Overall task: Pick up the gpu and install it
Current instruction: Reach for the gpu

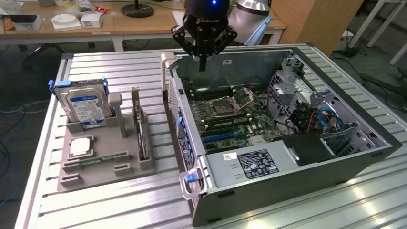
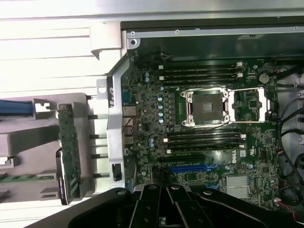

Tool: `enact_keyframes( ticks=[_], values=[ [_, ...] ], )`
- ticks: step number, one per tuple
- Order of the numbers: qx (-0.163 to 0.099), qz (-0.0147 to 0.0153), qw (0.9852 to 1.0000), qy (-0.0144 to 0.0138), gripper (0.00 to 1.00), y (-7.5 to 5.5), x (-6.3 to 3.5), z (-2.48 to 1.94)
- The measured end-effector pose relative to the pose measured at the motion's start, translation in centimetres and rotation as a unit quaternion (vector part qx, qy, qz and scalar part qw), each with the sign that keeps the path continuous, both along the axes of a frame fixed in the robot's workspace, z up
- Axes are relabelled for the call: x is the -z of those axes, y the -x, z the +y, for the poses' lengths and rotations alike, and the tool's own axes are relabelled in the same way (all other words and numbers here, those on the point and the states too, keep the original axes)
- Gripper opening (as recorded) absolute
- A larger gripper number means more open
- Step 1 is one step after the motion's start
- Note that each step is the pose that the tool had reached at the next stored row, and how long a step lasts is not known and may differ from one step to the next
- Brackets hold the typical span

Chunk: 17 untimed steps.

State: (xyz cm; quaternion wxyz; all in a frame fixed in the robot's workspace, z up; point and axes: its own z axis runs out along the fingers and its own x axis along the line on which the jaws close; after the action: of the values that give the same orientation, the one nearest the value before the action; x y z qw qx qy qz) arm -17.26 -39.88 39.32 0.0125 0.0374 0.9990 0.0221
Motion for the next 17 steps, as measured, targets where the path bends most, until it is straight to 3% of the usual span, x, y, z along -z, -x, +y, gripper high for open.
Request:
enact_keyframes(
  ticks=[17],
  values=[
    [0.000, 0.0000, 1.0000, 0.0001, 0.10, 2.3, 0.00, 0.00]
  ],
)
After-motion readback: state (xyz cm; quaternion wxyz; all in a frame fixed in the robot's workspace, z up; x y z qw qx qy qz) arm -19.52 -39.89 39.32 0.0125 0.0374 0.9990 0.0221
